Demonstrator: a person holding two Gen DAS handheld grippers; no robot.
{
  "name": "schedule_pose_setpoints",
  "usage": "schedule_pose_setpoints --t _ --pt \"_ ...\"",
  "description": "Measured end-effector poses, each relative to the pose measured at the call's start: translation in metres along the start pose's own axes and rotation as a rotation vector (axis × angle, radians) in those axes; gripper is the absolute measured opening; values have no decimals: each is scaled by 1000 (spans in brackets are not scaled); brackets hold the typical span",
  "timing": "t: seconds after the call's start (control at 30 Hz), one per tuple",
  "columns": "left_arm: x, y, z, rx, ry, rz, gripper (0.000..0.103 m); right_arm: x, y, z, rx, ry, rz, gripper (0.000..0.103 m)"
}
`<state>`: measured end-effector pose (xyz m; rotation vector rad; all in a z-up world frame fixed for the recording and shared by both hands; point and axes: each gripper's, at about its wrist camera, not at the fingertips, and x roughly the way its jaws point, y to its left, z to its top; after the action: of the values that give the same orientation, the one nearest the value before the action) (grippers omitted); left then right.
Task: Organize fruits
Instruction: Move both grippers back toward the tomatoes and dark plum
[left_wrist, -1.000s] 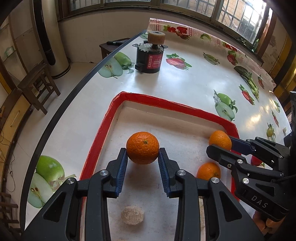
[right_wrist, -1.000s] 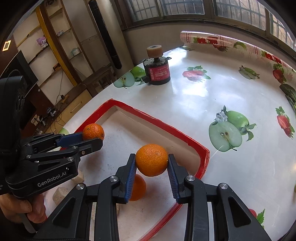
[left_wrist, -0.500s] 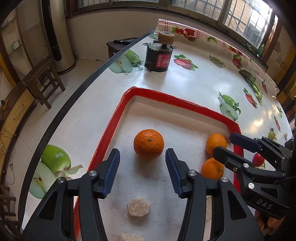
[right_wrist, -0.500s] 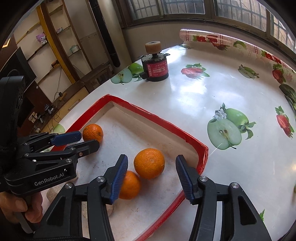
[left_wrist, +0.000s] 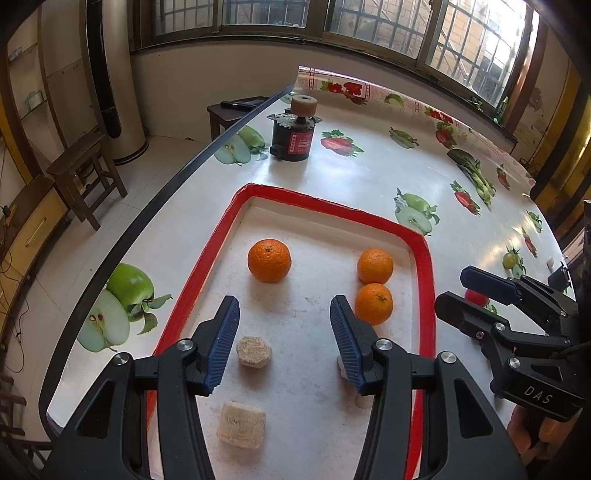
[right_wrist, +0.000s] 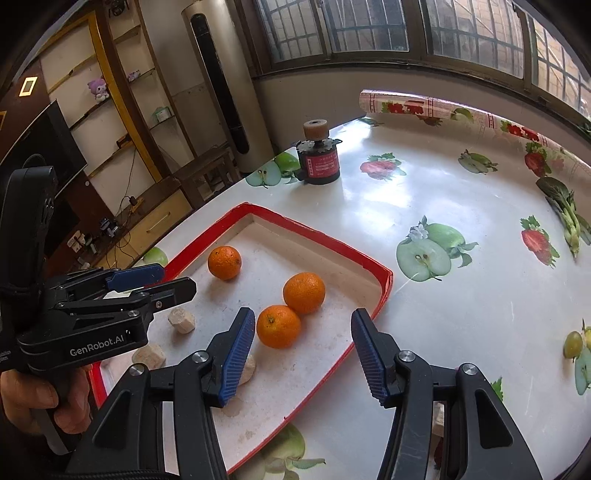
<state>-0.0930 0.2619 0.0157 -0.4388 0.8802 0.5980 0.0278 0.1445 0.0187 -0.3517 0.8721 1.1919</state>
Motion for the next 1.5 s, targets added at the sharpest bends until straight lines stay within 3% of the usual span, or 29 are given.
schedule_pose_setpoints --t 0.23,0.73,0.8,1.17,1.5 --pt "-18 -20 -14 20 -18 -42 50 -37 -12 -23 38 -36 -13 64" --pt "-43 -64 -40 78 -34 -107 51 -99 -55 -80 110 -71 -92 68" --pt "-45 -72 -44 83 -35 -123 55 -103 -63 -88 124 -67 -109 68" --pt "-44 -119 -66 155 0 -184 55 -129 -100 -126 197 -64 -170 68" --pt "-34 -139 -71 173 35 -202 55 -132 -114 -151 233 -42 -172 68"
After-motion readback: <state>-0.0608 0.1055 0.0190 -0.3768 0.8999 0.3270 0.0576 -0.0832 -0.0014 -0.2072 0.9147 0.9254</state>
